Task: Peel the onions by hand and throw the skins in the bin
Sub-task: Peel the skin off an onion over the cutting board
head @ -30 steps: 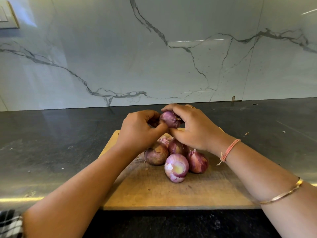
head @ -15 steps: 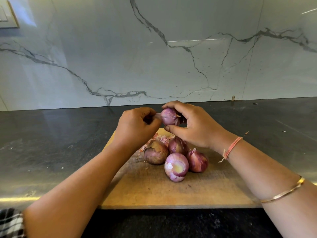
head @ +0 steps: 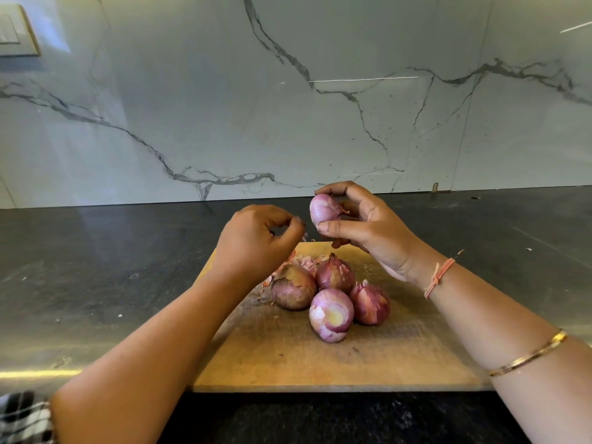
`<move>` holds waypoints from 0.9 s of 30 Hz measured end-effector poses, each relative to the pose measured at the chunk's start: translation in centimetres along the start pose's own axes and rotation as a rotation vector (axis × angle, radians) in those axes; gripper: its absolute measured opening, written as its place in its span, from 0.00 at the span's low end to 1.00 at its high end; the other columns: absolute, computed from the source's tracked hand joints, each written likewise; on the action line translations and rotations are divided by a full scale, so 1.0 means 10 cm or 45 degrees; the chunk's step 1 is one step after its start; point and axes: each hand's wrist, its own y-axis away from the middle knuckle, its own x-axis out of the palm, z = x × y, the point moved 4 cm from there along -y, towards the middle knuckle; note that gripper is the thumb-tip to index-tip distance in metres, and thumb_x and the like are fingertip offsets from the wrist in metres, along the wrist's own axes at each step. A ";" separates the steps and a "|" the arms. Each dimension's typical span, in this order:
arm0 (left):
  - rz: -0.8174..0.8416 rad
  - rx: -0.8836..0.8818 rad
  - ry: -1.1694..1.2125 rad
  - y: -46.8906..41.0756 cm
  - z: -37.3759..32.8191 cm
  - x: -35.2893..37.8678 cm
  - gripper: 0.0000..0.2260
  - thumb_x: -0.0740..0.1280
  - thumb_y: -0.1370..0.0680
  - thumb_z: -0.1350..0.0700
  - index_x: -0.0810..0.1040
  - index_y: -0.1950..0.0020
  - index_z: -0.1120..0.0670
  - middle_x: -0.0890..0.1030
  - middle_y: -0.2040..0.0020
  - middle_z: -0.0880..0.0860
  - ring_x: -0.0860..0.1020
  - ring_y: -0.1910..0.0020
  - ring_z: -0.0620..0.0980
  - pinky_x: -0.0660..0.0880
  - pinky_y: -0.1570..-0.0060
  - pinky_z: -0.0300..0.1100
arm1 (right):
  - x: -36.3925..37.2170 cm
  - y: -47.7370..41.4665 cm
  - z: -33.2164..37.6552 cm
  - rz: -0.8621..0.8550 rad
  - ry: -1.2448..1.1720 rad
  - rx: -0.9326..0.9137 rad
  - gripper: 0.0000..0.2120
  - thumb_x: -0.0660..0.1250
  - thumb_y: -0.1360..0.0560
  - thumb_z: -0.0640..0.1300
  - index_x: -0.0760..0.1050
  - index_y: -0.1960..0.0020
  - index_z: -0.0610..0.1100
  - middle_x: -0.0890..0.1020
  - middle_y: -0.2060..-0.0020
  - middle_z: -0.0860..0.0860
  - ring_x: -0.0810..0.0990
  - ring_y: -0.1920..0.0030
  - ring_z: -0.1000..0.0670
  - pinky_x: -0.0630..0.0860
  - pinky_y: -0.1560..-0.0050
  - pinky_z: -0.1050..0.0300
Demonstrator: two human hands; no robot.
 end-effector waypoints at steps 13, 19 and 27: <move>-0.055 0.112 0.010 0.03 -0.12 0.00 0.20 0.67 0.30 0.42 0.81 0.41 0.49 0.82 0.51 0.42 0.79 0.53 0.40 0.78 0.54 0.36 | 0.04 -0.01 -0.05 -0.022 0.187 -0.012 0.23 0.64 0.27 0.28 0.75 0.39 0.51 0.79 0.41 0.47 0.80 0.44 0.51 0.76 0.40 0.55; -0.044 0.062 0.093 0.05 -0.11 0.00 0.16 0.68 0.30 0.45 0.83 0.45 0.49 0.83 0.56 0.43 0.81 0.57 0.40 0.80 0.55 0.43 | 0.11 0.00 -0.04 0.018 0.442 -0.099 0.22 0.68 0.26 0.38 0.72 0.33 0.47 0.78 0.39 0.50 0.77 0.39 0.54 0.72 0.34 0.55; -0.087 0.076 0.085 0.05 -0.13 0.00 0.10 0.71 0.28 0.53 0.84 0.47 0.51 0.84 0.59 0.45 0.81 0.58 0.38 0.80 0.55 0.43 | 0.12 0.02 -0.01 -0.009 0.548 -0.167 0.21 0.70 0.27 0.36 0.74 0.35 0.46 0.78 0.40 0.50 0.77 0.40 0.55 0.72 0.37 0.64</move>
